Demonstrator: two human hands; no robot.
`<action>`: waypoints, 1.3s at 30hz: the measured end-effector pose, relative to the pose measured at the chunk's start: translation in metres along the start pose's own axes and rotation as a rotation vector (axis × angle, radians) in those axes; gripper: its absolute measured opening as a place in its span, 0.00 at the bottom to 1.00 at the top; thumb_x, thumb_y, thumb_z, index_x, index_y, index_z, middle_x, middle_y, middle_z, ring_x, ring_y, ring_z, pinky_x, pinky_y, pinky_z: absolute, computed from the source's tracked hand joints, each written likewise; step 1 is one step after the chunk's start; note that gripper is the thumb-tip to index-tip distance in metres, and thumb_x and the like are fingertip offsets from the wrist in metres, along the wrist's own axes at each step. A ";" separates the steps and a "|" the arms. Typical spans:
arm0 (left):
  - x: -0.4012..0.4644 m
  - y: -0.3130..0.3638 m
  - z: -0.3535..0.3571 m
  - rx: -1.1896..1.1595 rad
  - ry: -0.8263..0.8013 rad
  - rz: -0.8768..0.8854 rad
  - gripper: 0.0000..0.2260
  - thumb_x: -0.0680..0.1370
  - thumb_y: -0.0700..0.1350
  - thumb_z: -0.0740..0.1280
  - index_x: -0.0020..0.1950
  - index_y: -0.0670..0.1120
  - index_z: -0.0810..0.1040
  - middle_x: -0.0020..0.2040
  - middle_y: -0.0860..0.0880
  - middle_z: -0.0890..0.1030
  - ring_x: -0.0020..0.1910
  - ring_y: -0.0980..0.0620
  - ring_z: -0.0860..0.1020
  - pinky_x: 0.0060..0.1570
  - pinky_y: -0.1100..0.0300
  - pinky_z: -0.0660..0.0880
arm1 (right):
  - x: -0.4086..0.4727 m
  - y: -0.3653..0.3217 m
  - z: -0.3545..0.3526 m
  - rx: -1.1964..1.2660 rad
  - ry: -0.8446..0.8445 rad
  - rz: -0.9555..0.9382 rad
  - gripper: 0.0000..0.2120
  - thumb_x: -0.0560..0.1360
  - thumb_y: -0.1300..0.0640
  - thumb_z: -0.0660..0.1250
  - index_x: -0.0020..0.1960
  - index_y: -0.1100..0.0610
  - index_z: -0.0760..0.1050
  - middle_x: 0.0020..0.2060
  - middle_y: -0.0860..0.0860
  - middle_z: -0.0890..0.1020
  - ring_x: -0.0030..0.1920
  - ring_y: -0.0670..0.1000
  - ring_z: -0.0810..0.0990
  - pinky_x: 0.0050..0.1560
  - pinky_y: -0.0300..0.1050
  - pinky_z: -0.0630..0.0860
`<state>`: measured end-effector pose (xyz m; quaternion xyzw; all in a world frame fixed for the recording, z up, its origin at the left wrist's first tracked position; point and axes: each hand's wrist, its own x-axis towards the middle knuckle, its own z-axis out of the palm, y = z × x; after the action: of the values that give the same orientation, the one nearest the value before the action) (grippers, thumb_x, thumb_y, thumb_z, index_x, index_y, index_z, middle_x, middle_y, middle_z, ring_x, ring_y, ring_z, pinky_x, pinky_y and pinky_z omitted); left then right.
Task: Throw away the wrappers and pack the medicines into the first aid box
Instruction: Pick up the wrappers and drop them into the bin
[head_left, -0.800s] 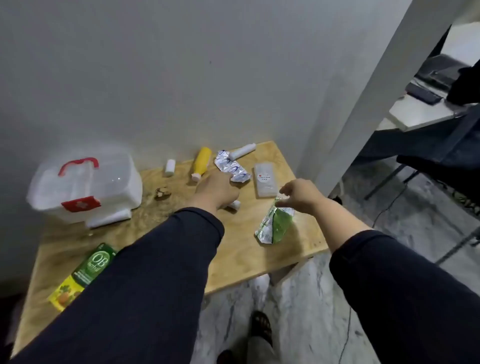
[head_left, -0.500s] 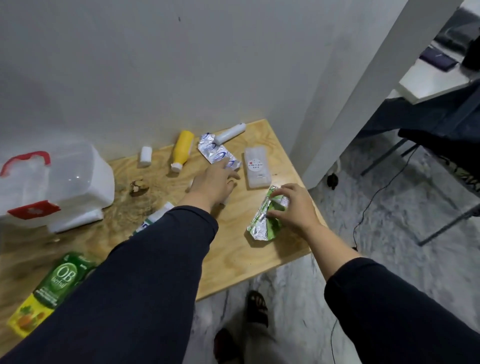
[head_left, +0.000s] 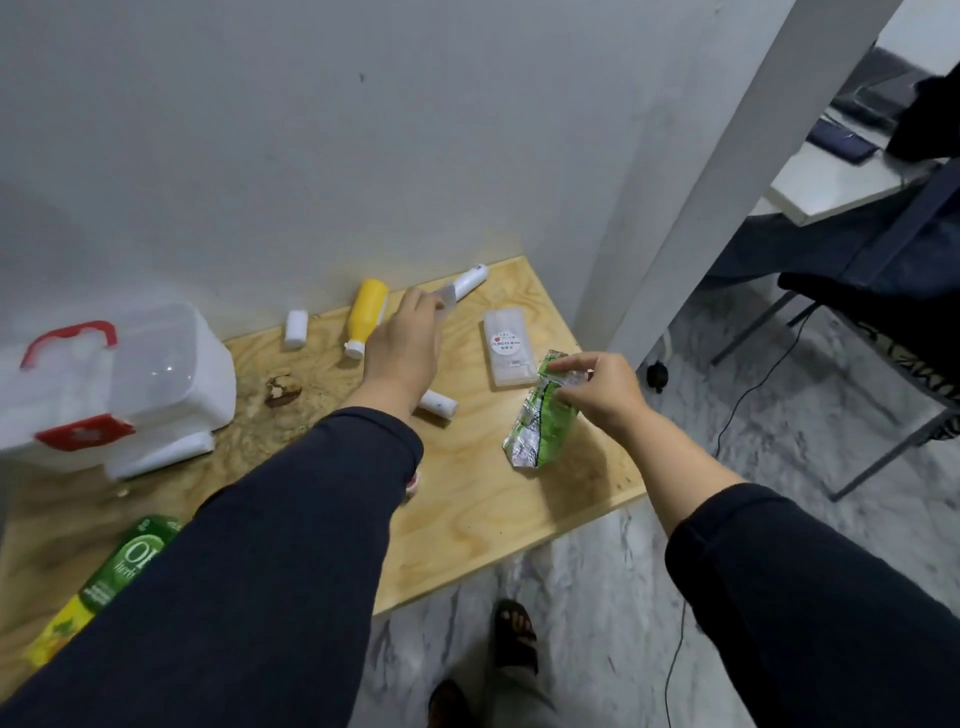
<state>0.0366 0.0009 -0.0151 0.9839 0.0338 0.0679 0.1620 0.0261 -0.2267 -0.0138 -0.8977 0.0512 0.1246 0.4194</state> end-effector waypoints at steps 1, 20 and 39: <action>-0.001 0.001 -0.010 -0.022 0.035 -0.005 0.12 0.79 0.39 0.64 0.63 0.44 0.73 0.61 0.45 0.73 0.48 0.39 0.78 0.36 0.51 0.68 | -0.001 -0.009 -0.005 0.010 0.000 -0.016 0.17 0.67 0.70 0.70 0.54 0.58 0.83 0.49 0.54 0.82 0.37 0.43 0.72 0.39 0.34 0.69; -0.135 -0.112 -0.191 -0.293 0.438 -0.463 0.17 0.77 0.35 0.65 0.65 0.43 0.76 0.67 0.45 0.77 0.66 0.45 0.74 0.64 0.58 0.68 | -0.074 -0.250 0.085 0.059 -0.423 -0.500 0.18 0.70 0.71 0.70 0.58 0.61 0.80 0.46 0.54 0.79 0.38 0.50 0.78 0.43 0.44 0.82; -0.432 -0.263 -0.197 -0.252 0.652 -1.182 0.20 0.73 0.31 0.63 0.65 0.40 0.77 0.64 0.40 0.78 0.65 0.42 0.75 0.63 0.55 0.69 | -0.278 -0.314 0.382 -0.188 -1.071 -0.838 0.17 0.71 0.69 0.71 0.59 0.60 0.80 0.59 0.57 0.81 0.46 0.55 0.82 0.44 0.50 0.83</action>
<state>-0.4304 0.2730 0.0316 0.7033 0.6037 0.2643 0.2665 -0.2489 0.2641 0.0570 -0.6891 -0.5259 0.3823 0.3200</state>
